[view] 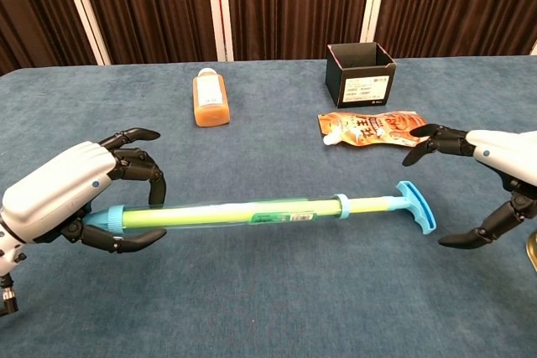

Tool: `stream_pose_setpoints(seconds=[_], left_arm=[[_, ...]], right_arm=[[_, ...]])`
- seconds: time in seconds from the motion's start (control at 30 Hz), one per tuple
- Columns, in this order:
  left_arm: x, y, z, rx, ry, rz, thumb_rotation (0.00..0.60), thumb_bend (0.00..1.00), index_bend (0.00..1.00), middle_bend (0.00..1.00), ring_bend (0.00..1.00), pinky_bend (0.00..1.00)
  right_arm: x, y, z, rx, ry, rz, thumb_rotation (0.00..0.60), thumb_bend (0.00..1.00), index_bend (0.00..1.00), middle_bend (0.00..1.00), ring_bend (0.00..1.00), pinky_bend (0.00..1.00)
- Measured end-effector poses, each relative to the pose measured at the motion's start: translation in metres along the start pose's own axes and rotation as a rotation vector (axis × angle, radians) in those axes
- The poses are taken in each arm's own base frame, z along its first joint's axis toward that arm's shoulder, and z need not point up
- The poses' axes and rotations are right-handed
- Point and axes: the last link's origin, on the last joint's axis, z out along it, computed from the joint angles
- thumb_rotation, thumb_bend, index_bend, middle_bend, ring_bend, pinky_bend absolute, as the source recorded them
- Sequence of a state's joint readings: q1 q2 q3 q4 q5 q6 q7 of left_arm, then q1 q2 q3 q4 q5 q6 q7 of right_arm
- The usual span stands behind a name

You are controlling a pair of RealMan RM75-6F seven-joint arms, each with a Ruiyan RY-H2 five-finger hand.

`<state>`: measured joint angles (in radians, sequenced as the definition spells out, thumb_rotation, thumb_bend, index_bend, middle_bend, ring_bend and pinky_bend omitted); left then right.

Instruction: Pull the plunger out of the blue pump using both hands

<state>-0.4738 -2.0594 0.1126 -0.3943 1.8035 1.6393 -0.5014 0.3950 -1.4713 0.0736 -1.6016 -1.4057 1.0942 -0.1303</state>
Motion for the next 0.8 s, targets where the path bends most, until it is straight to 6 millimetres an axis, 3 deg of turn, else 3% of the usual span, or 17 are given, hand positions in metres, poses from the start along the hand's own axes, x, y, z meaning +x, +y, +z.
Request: stream_pose_setpoints(seconds=[0.37, 0.8], left_arm=[[-0.01, -0.003, 0.001, 0.04, -0.042, -0.073, 0.6, 0.6, 0.71, 0.56, 0.39, 0.16], [-0.014, -0.007, 0.005, 0.056, -0.058, -0.101, 0.6, 0.6, 0.71, 0.56, 0.39, 0.16]], right_arm=[[-0.013, 0.017, 0.014, 0.01, -0.029, 0.096, 0.6, 0.24, 0.26, 0.06, 0.0, 0.0], [-0.024, 0.02, 0.037, 0.028, -0.052, 0.161, 0.6, 0.26, 0.26, 0.06, 0.01, 0.0]])
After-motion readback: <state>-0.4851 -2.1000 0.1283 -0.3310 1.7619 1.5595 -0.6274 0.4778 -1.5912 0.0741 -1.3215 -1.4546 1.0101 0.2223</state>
